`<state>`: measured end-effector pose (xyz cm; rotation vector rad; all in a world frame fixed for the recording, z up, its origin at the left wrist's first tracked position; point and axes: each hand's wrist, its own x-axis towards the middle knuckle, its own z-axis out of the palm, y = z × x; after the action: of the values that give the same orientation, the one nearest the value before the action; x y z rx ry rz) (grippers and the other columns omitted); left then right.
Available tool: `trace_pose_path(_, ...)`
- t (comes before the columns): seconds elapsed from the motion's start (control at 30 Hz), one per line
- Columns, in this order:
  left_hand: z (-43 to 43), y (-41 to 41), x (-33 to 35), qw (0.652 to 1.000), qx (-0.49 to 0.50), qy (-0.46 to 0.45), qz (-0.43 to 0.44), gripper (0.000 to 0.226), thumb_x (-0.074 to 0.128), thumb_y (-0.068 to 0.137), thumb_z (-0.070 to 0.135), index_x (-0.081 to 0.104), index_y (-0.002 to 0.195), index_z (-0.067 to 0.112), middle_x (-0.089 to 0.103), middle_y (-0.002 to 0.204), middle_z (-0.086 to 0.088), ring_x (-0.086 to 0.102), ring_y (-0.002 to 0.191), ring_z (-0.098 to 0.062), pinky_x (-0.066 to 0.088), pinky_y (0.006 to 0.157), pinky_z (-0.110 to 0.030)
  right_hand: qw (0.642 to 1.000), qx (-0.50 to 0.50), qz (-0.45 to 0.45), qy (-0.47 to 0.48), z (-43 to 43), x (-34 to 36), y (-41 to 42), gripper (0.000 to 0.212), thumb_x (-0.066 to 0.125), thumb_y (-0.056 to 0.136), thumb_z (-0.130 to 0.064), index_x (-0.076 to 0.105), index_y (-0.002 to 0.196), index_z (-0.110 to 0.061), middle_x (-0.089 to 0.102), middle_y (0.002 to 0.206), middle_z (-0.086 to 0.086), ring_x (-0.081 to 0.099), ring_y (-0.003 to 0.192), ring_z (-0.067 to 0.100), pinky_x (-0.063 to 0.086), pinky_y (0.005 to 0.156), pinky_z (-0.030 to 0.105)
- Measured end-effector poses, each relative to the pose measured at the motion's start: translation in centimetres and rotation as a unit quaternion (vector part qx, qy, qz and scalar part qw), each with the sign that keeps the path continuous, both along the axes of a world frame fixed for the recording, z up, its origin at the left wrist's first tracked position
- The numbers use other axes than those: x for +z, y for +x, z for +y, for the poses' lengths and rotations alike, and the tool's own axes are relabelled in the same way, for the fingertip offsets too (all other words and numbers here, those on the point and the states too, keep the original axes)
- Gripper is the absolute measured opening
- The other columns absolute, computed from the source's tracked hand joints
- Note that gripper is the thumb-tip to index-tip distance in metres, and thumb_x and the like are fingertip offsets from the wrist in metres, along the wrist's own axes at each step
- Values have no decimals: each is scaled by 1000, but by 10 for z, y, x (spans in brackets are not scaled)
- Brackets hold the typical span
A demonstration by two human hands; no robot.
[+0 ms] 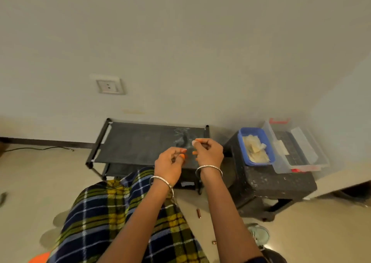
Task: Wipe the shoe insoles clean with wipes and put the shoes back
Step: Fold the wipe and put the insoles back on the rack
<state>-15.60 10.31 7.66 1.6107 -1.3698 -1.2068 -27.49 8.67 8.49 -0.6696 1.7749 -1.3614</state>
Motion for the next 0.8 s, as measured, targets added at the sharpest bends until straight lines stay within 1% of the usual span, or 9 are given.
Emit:
trace_pose_path(0.13,16,54,19,996,76,-28,42,18,57,95,11,70,100,23,74,88,6,71,80,-9,58,82,-41,996,83,-1,-23,9,20,59,5,75,84,-12,73,87,-16,74,80,1,70,64,13,52,55,18)
trace_pose_path(0.2,27,84,25,991,111,-31,62,18,56,95,10,70,100,20,74,88,3,72,78,-10,59,80,-40,992,119,1,-29,15,26,90,5,75,85,-13,74,89,-15,74,80,1,70,65,14,51,54,18)
trace_pose_path(0.33,48,148,30,981,172,-39,87,18,57,95,10,70,97,21,74,85,3,72,76,-11,59,80,-40,986,158,16,-39,29,34,154,4,75,84,-13,74,85,-16,74,78,2,70,61,16,51,55,23)
trace_pose_path(0.4,58,183,31,973,202,-44,101,17,57,94,9,70,98,19,74,85,1,72,76,-13,59,79,-40,983,176,24,-45,36,37,188,3,75,84,-13,74,86,-15,74,77,3,70,62,16,51,54,21)
trace_pose_path(0.5,76,239,28,960,249,-42,118,16,59,93,10,71,95,22,75,83,0,72,77,-16,60,75,-40,974,216,43,-46,47,40,239,3,75,84,-13,75,87,-14,74,77,3,71,65,17,50,53,17)
trace_pose_path(0.57,89,276,19,947,292,-30,134,16,59,92,11,71,93,21,74,82,-2,72,77,-19,60,74,-40,964,259,57,-37,55,39,272,3,76,84,-14,75,86,-15,74,77,3,70,63,16,51,55,20)
trace_pose_path(0.67,106,325,-2,914,375,0,152,19,55,91,9,69,88,22,73,81,-4,71,74,-19,59,72,-38,936,344,74,-21,64,33,316,4,76,84,-13,75,87,-11,74,78,6,68,59,13,51,54,21)
trace_pose_path(0.73,117,350,-21,890,423,28,170,18,53,92,7,68,90,18,72,82,-5,70,71,-18,56,68,-36,915,395,81,-8,67,26,341,6,75,85,-11,74,89,-7,74,79,9,66,56,12,51,52,22)
trace_pose_path(0.8,126,370,-44,867,454,61,198,19,51,92,3,67,97,11,70,80,-6,66,67,-17,51,61,-31,896,437,81,6,66,16,363,6,75,85,-10,74,90,-7,73,80,11,65,56,12,50,51,23)
